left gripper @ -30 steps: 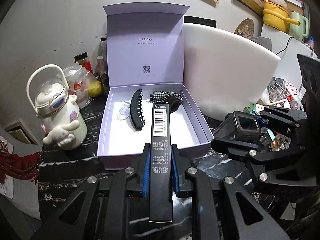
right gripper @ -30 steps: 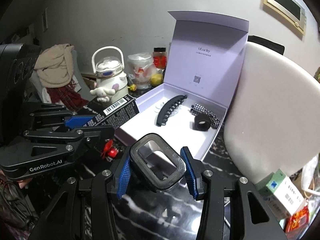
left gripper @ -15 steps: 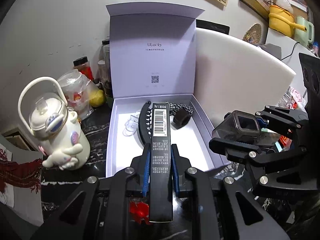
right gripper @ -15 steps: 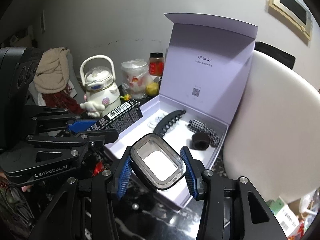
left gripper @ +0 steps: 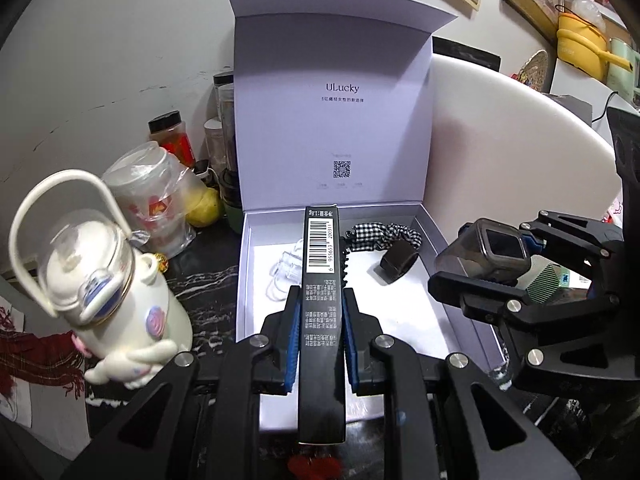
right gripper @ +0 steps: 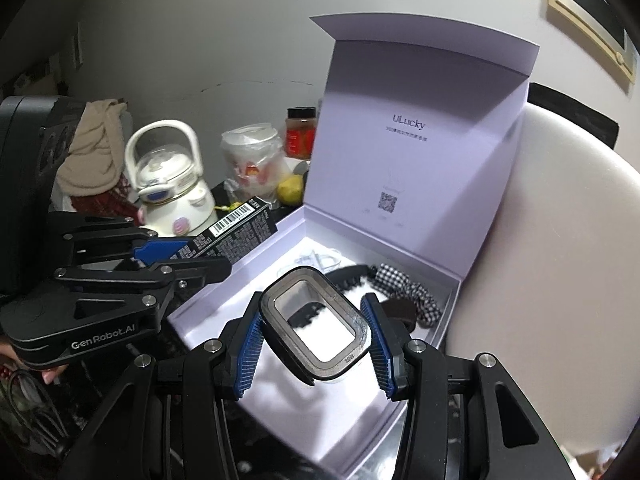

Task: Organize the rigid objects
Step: 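Carry the square hair tie and black product box into the lavender box, then lower the square hair tie and product box into the lavender box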

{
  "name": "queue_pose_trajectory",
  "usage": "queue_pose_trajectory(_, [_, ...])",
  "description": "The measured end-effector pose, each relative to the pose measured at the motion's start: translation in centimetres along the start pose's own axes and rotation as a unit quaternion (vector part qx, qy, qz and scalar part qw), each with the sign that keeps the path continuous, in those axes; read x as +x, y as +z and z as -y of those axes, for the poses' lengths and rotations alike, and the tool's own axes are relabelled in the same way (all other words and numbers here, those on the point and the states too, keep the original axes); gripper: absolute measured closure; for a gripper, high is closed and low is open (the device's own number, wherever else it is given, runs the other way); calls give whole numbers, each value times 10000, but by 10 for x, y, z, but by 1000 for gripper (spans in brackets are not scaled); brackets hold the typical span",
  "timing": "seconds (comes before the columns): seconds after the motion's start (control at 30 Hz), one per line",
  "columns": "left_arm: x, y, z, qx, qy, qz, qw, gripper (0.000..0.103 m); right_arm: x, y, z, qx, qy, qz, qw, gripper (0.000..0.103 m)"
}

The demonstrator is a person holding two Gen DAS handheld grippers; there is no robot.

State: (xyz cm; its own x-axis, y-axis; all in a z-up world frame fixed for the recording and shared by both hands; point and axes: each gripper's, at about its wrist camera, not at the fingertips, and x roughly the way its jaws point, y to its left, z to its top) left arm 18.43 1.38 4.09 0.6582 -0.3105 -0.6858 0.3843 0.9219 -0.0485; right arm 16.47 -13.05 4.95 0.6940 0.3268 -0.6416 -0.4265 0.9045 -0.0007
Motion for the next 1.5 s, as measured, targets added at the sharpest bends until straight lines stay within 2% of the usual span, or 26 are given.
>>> queue_pose_trajectory(0.87, [63, 35, -12, 132, -86, -25, 9999, 85, 64, 37, 47, 323, -143, -58, 9994, 56])
queue_pose_trajectory(1.5, [116, 27, -16, 16, -339, -668, 9972, 85, 107, 21, 67, 509, -418, -601, 9960, 56])
